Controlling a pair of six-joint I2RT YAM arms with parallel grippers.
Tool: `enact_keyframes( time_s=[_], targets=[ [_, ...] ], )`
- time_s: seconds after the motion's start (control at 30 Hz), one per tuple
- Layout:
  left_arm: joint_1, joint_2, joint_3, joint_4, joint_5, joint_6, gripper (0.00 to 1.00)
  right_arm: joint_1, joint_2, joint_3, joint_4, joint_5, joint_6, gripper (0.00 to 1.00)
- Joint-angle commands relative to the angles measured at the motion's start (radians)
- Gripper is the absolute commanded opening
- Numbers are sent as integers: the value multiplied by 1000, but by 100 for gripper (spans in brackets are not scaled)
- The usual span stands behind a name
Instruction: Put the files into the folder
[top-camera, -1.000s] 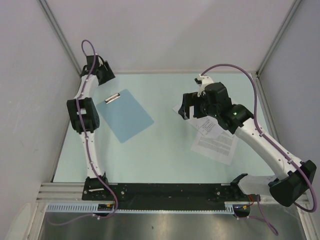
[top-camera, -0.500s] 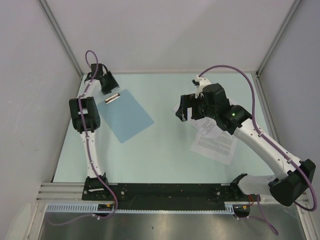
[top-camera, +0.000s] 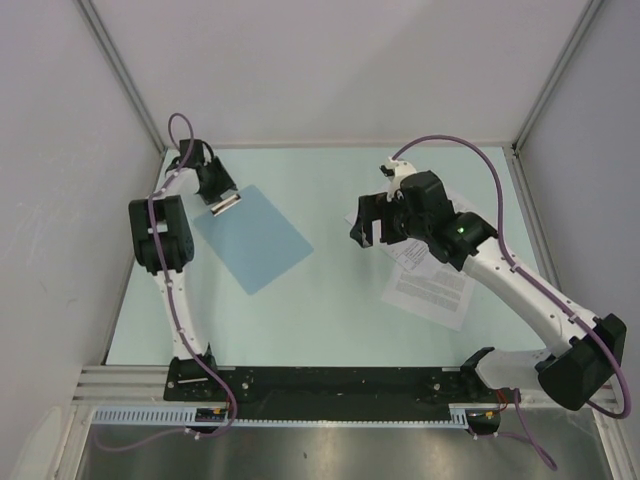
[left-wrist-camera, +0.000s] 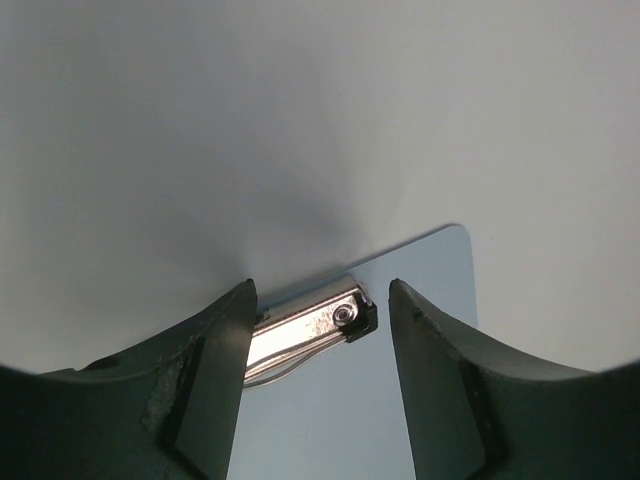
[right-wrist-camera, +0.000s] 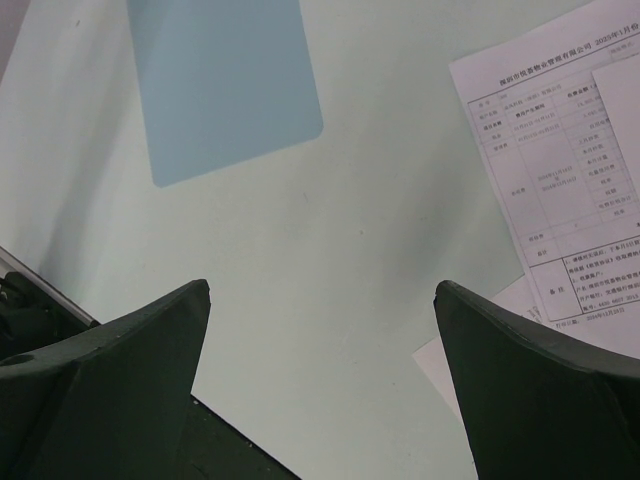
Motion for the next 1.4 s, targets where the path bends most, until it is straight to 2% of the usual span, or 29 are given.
enact_keyframes(
  time_s=[0.0,0.1,0.2,0.23,0.43,0.57,0.73,0.87,0.93,1.03,1.1,1.13,1.2,1.23,1.27,1.37],
  targets=[
    [6,-126,-172,-51,-7,-27,63,7,5,-11,51,-9,4,100],
    [0,-206,-255,-78,-10,-6,64,7,27,-9,63,-25,8,100],
    [-8,-331,-422,-45,-7,-18,64,8,48,-9,72,-29,8,100],
    [-11,-365,-522,-29,-4,-18,65,8,53,-9,74,-24,7,100],
    [-11,-704,-874,38,-19,-62,67,7,137,-15,88,0,16,100],
    [-23,-909,-990,8,-41,-50,73,1,214,-19,109,25,74,100],
    [-60,-1060,-952,-118,-127,63,80,-21,287,-23,114,34,103,100],
    [-124,-1074,-918,-181,-193,216,84,-29,369,-34,138,-88,68,100],
    [-222,-1047,-864,-259,-270,259,84,-18,393,-46,152,-156,71,100],
    [-351,-979,-783,-292,-274,316,82,-44,378,-101,190,-104,117,100],
    [-448,-956,-751,-255,-241,313,81,-74,348,-127,203,-70,143,100],
    [-473,-953,-746,-185,-196,303,81,-122,338,-146,201,-47,165,100],
    [-529,-928,-744,-88,-45,234,81,-188,297,-173,206,-41,192,100],
    [-543,-916,-757,38,9,203,80,-223,282,-211,213,-61,224,100],
    [-557,-902,-763,100,81,133,80,-304,262,-235,233,-79,238,100],
    [-626,-824,-749,285,116,7,76,-441,179,-325,267,-136,286,100]
  ],
)
